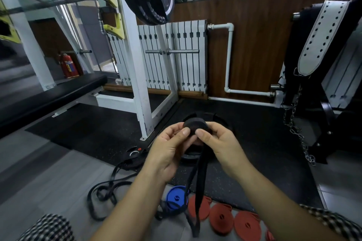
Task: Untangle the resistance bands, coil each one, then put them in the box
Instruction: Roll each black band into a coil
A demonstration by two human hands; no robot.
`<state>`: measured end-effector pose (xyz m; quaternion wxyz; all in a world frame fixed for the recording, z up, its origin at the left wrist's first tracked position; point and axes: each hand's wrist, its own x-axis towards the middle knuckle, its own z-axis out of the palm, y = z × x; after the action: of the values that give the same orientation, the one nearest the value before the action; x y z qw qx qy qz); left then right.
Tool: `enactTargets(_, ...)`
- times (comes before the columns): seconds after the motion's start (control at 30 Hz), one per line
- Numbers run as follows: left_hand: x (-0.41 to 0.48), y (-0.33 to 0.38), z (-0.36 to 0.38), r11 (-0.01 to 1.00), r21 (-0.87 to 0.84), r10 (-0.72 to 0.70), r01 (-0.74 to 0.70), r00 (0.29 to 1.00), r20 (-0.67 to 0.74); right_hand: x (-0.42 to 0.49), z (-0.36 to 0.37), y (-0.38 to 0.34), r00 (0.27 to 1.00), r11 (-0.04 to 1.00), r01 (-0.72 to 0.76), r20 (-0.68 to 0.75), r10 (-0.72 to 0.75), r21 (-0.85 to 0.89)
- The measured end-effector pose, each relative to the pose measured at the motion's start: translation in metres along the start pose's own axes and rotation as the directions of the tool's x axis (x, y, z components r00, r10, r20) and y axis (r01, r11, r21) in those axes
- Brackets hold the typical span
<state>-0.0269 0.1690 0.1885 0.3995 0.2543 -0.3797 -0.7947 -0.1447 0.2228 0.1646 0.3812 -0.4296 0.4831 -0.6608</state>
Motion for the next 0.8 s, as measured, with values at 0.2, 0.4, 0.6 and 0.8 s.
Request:
enactTargets(0.2, 0.004, -0.012, -0.006, 0.995, 0.022, -0.099, 0.098, 0.995, 0.031, 0.002, -0.014, -0.007, 1.0, 0.955, 0.019, 0.014, -0.016, -0.295)
enactTargets(0.4, 0.017, 0.016, -0.01, 0.432, 0.882, -0.007, -0.188, 0.977, 0.211, 0.007, -0.026, -0.009, 0.99, 0.661, 0.078, 0.134, 0.034, -0.746)
enactTargets(0.6, 0.013, -0.001, -0.003, 0.866, 0.473, 0.064, -0.164, 0.974, 0.219, 0.004, -0.03, -0.01, 0.999, 0.938, 0.038, -0.014, -0.046, -0.343)
enactTargets(0.8, 0.012, -0.039, 0.005, 0.999, 0.01, -0.042, 0.041, 0.993, 0.11, -0.004, -0.029, 0.004, 0.995, 0.977, 0.037, -0.086, -0.056, -0.208)
